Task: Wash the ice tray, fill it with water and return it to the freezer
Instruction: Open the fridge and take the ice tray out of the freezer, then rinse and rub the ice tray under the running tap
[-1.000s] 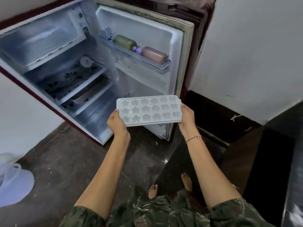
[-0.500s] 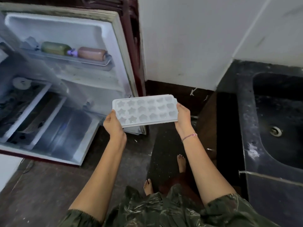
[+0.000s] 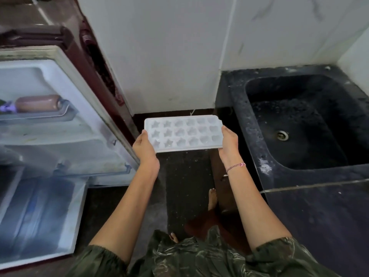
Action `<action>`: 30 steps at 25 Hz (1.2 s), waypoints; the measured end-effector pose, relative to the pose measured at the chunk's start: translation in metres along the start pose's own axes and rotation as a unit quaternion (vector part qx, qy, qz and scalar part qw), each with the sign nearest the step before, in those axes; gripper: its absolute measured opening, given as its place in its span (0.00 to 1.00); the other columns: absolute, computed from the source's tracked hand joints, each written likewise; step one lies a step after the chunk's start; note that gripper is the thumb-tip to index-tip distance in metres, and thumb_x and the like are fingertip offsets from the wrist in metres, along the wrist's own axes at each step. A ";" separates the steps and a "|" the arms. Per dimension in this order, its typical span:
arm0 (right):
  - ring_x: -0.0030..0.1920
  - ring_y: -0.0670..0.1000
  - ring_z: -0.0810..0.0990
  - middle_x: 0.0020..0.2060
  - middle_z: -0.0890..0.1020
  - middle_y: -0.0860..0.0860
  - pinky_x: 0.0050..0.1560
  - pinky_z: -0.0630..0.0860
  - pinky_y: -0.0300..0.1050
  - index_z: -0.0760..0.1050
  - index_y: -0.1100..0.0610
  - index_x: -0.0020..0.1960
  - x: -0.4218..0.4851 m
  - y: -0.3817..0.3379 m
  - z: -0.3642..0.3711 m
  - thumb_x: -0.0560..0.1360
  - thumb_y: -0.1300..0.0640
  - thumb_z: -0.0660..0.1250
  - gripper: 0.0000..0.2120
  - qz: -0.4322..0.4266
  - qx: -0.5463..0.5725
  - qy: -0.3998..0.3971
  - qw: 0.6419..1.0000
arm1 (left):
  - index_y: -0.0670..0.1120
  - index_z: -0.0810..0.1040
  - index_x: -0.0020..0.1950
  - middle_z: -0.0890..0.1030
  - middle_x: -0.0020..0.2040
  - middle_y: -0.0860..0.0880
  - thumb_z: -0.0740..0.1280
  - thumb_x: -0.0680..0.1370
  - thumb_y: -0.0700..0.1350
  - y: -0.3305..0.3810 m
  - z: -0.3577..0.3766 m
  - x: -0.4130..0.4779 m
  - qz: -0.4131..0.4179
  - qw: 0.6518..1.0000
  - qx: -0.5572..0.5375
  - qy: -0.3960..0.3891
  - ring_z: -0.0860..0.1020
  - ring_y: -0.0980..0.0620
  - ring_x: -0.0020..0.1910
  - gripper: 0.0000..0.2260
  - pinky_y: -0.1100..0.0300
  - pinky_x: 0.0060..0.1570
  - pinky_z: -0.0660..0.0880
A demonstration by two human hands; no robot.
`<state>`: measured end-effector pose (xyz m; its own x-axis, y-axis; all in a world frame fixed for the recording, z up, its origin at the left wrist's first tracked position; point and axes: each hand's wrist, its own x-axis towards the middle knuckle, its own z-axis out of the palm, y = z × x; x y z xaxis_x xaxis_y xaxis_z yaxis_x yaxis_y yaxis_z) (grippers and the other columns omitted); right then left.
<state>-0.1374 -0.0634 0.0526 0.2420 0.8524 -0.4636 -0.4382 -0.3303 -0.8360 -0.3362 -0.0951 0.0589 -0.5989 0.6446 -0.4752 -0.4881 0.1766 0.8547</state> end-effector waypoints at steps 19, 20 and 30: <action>0.38 0.49 0.82 0.40 0.83 0.51 0.32 0.78 0.38 0.79 0.59 0.49 0.138 -0.107 -0.068 0.80 0.60 0.59 0.10 -0.089 0.139 0.201 0.966 | 0.46 0.76 0.50 0.80 0.46 0.49 0.58 0.82 0.47 -0.018 0.257 0.053 -0.036 0.950 0.171 -0.259 0.79 0.48 0.50 0.09 0.50 0.54 0.77; 0.38 0.49 0.82 0.41 0.83 0.52 0.32 0.78 0.38 0.79 0.60 0.50 0.146 -0.112 -0.076 0.80 0.60 0.59 0.10 -0.089 0.143 0.217 0.961 | 0.45 0.76 0.52 0.80 0.46 0.49 0.57 0.82 0.47 -0.023 0.274 0.055 -0.033 0.942 0.189 -0.276 0.79 0.49 0.47 0.10 0.52 0.51 0.78; 0.48 0.54 0.81 0.49 0.81 0.56 0.44 0.80 0.43 0.76 0.64 0.59 0.171 -0.146 -0.165 0.81 0.59 0.58 0.13 -0.109 0.202 0.383 0.895 | 0.45 0.68 0.68 0.78 0.61 0.45 0.57 0.82 0.50 -0.074 0.399 0.020 -0.180 0.814 0.297 -0.466 0.79 0.47 0.55 0.16 0.54 0.44 0.79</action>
<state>0.1104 0.0637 0.0468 0.8146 0.2997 -0.4966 -0.5480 0.1166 -0.8284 -0.0587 0.2018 0.0699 0.3921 0.7073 -0.5882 0.0332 0.6281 0.7775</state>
